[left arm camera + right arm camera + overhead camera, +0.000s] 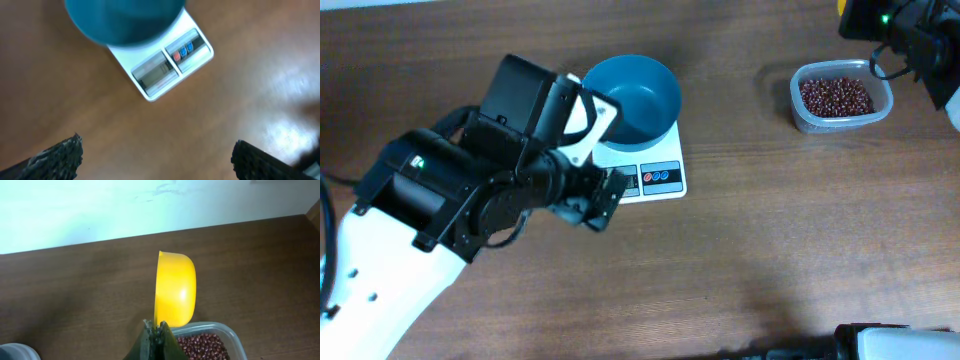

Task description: Scoop item into bowl and weigh 50g on scale

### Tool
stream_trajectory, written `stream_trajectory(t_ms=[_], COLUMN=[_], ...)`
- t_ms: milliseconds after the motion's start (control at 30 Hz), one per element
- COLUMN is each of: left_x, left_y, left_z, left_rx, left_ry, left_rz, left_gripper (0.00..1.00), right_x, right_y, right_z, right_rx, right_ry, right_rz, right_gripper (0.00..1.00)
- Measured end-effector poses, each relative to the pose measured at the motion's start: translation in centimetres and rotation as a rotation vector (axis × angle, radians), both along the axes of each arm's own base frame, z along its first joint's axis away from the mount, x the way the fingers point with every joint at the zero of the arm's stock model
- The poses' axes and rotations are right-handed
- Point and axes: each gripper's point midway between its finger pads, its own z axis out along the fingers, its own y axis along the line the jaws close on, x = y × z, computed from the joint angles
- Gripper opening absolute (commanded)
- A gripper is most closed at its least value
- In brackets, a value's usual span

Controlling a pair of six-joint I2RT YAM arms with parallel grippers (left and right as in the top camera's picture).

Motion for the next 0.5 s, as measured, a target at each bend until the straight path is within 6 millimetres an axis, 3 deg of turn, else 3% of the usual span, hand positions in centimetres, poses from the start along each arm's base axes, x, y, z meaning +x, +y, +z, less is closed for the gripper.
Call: stream_trajectory(t_ms=[167, 367, 500], left_x=[0.6, 0.7, 0.0], left_y=[2.0, 6.5, 7.3], left_z=[-0.3, 1.7, 2.8], left_rx=[0.018, -0.154, -0.268], left_ry=[0.015, -0.002, -0.035], left_rz=[-0.001, -0.14, -0.235], left_gripper=[0.99, 0.99, 0.99], right_x=[0.0, 0.0, 0.0], right_y=[0.0, 0.0, 0.0], right_z=[0.0, 0.0, 0.0], right_rx=[0.008, 0.011, 0.011], right_ry=[-0.001, -0.001, -0.002], right_rz=[-0.005, -0.007, -0.007], right_gripper=[0.04, 0.04, 0.04])
